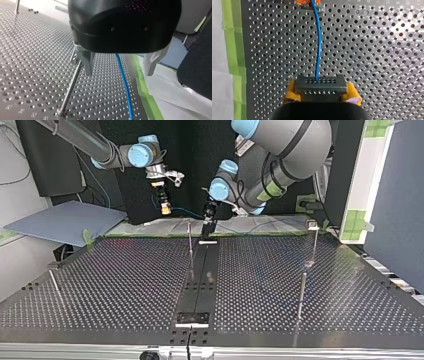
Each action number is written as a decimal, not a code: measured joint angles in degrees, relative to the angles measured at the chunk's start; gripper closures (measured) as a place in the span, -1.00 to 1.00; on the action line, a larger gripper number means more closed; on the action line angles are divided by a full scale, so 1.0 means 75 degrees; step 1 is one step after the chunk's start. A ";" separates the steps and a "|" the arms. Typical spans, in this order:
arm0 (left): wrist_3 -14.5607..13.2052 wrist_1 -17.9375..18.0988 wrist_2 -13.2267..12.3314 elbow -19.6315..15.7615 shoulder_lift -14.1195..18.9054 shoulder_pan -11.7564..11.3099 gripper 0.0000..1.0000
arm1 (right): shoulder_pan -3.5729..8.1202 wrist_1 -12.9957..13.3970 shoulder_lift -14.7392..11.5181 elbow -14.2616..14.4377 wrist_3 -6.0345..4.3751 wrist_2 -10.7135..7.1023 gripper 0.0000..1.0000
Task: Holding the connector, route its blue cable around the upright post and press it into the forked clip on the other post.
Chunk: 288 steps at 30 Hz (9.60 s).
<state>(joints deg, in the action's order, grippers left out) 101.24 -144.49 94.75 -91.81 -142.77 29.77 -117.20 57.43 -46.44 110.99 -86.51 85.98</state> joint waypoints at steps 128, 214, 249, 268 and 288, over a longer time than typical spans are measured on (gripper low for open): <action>0.2319 -0.0042 0.1563 0.0361 -0.0004 0.0458 -0.14 | 0.0147 -0.1388 -0.0042 -0.0748 -0.0222 0.0077 1.00; 0.1975 0.0828 0.1939 0.0447 -0.0009 0.0701 0.98 | 0.0207 -0.1528 0.0233 -0.1177 -0.0324 0.0134 1.00; 0.2337 0.0207 0.1766 0.1636 -0.0470 0.0470 0.98 | 0.0418 -0.1977 0.0394 -0.1928 -0.0412 -0.0047 1.00; 0.2434 0.0121 0.1612 0.1698 -0.0468 0.0350 0.98 | 0.0639 -0.1886 0.0416 -0.1963 -0.0449 -0.0122 1.00; 0.1942 -0.0228 0.1296 0.1694 -0.0467 0.0374 -1.00 | 0.0614 -0.1956 0.0422 -0.1970 -0.0415 -0.0178 1.00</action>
<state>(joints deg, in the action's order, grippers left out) 115.81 -146.20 104.47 -79.11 -146.27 32.57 -112.60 42.76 -43.28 96.21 -89.62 84.65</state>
